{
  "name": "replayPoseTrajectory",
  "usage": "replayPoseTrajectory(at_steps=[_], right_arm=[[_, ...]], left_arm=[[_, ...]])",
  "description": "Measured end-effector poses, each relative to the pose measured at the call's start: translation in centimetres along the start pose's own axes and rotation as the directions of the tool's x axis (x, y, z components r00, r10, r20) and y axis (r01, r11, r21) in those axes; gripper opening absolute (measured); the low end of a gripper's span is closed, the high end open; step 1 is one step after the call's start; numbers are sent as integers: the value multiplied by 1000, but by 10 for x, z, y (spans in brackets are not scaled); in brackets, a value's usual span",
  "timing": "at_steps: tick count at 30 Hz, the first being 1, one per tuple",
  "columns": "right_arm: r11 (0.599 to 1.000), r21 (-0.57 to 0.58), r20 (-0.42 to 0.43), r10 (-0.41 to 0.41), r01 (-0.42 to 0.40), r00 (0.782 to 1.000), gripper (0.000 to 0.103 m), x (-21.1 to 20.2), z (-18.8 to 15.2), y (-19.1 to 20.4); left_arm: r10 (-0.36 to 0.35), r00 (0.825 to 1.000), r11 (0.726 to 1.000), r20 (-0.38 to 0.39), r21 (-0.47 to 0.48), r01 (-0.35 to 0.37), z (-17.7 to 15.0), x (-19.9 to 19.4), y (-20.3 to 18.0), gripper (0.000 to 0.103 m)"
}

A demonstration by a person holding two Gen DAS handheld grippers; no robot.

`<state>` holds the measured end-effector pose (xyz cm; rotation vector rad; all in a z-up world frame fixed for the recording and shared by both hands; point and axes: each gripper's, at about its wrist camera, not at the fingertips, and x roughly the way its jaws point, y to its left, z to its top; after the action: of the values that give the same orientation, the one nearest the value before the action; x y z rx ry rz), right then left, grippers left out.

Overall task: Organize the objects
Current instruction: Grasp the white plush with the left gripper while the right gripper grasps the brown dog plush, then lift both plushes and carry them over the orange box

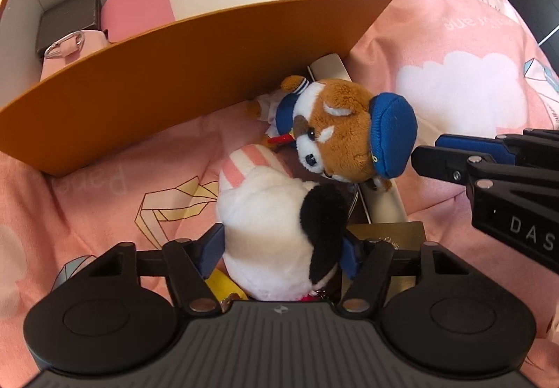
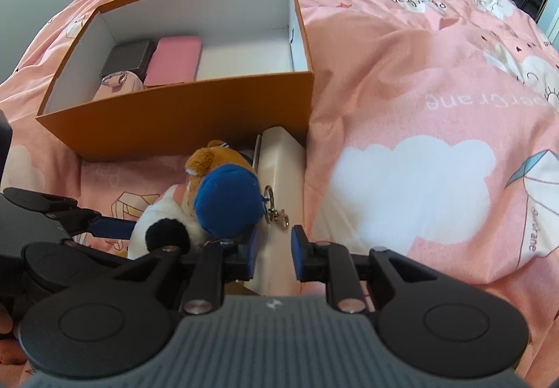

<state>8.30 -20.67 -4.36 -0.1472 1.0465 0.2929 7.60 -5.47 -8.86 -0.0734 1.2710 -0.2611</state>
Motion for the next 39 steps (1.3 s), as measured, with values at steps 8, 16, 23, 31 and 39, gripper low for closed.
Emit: replayPoseTrajectory(at_steps=[8, 16, 23, 31, 39], right_arm=[[998, -60, 36, 6, -4, 999, 25, -9, 11, 9], [992, -118, 66, 45, -37, 997, 31, -12, 33, 21], [986, -150, 38, 78, -72, 996, 39, -2, 47, 30], [974, -208, -52, 80, -89, 995, 52, 28, 50, 41], [969, -222, -114, 85, -109, 990, 53, 50, 52, 41]], left_arm=[[-25, 998, 999, 58, -32, 27, -7, -28, 15, 65], [-28, 988, 995, 155, -94, 43, -4, -60, 35, 65], [-21, 986, 983, 166, -175, 50, 0, -55, 62, 65], [-28, 996, 967, 87, -252, 49, -8, -31, 82, 66], [-32, 998, 959, 57, -280, 47, -7, -27, 84, 69]])
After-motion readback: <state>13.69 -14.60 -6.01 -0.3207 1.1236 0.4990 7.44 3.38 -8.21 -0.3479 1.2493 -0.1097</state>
